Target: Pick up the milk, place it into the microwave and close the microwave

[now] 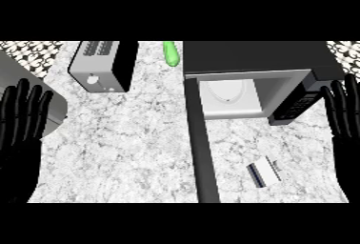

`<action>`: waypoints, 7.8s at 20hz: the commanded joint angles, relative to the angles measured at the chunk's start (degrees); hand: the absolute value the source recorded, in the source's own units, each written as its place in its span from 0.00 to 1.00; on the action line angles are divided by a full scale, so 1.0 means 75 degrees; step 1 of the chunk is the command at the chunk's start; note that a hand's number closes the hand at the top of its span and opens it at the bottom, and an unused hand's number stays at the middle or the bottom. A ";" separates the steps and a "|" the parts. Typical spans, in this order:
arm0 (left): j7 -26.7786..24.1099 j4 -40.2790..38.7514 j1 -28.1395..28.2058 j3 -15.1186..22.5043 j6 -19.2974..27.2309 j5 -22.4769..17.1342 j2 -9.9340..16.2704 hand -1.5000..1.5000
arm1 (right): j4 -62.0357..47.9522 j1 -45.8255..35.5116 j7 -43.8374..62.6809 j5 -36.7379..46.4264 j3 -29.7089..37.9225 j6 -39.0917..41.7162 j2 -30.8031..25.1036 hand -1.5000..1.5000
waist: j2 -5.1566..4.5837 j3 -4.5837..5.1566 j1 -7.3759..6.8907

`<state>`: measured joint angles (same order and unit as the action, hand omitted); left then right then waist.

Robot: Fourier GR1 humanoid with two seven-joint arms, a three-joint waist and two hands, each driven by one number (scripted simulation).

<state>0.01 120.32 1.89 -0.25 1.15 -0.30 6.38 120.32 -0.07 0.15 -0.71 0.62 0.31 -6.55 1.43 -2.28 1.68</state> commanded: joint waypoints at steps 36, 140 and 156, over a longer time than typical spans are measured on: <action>-0.3739 0.0438 0.5420 0.3837 0.0962 -0.0530 -0.0195 0.00 | -0.2874 0.3574 -0.4046 0.0205 0.0433 0.2939 0.0266 0.00 | -0.0175 0.0299 -0.0262; -0.6160 0.0016 0.6664 0.4635 0.1460 -0.1646 0.1560 0.00 | -0.3842 0.1472 -0.4013 -0.1155 0.0678 0.1494 0.0590 1.00 | -0.0170 0.0308 -0.0204; -0.6567 -0.0222 0.6676 0.3671 0.0804 -0.2870 0.2304 0.00 | -0.5549 -0.0943 -0.3417 0.0559 -0.0564 -0.1739 0.0871 1.00 | -0.0195 0.0303 -0.0333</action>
<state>-49.31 118.83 52.48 29.63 9.11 -18.96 21.92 82.79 -2.48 -26.94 1.17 -0.76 -5.87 -0.21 0.01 -0.01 -0.68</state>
